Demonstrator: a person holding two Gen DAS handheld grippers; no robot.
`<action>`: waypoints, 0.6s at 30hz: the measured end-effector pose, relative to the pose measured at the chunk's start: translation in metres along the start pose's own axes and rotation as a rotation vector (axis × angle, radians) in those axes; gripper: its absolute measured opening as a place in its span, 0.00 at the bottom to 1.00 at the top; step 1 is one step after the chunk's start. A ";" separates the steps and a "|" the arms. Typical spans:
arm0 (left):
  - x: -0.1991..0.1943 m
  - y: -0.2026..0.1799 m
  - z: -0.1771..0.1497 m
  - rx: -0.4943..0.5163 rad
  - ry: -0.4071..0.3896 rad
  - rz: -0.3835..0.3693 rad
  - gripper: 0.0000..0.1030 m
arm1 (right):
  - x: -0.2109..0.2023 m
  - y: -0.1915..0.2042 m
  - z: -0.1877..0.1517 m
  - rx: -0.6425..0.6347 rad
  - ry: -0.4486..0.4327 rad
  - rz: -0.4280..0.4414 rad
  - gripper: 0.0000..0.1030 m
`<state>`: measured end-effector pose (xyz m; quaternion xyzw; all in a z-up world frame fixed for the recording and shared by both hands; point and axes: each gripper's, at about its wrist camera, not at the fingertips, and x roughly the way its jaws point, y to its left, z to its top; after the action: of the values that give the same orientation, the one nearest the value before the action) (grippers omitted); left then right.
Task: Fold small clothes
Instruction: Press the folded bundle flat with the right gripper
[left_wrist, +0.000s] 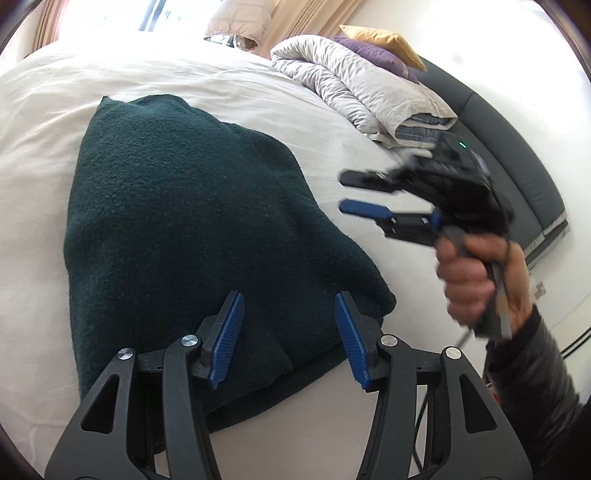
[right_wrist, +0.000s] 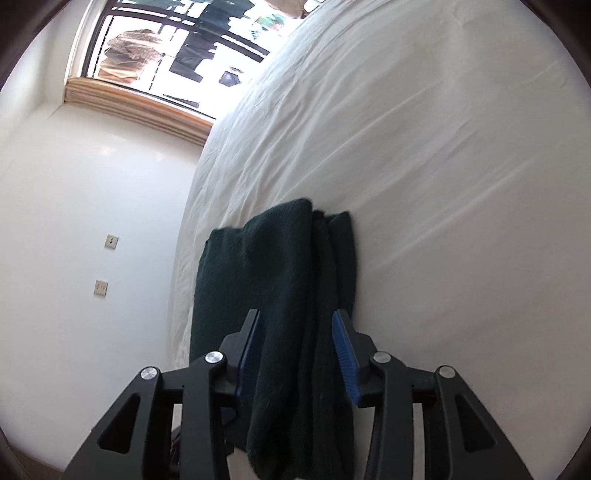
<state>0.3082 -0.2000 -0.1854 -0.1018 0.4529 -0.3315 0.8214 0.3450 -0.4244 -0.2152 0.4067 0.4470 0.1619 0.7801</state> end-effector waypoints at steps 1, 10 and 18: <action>-0.002 0.000 -0.001 -0.001 -0.003 0.003 0.48 | -0.002 0.006 -0.009 -0.029 0.013 0.002 0.41; -0.008 0.007 -0.010 -0.006 0.002 0.021 0.48 | 0.027 0.018 -0.047 -0.081 0.151 -0.086 0.41; -0.002 0.008 -0.005 -0.005 0.022 0.032 0.48 | 0.028 0.030 -0.064 -0.158 0.142 -0.140 0.09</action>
<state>0.3073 -0.1917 -0.1905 -0.0929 0.4643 -0.3183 0.8212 0.3107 -0.3574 -0.2246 0.2992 0.5143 0.1701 0.7856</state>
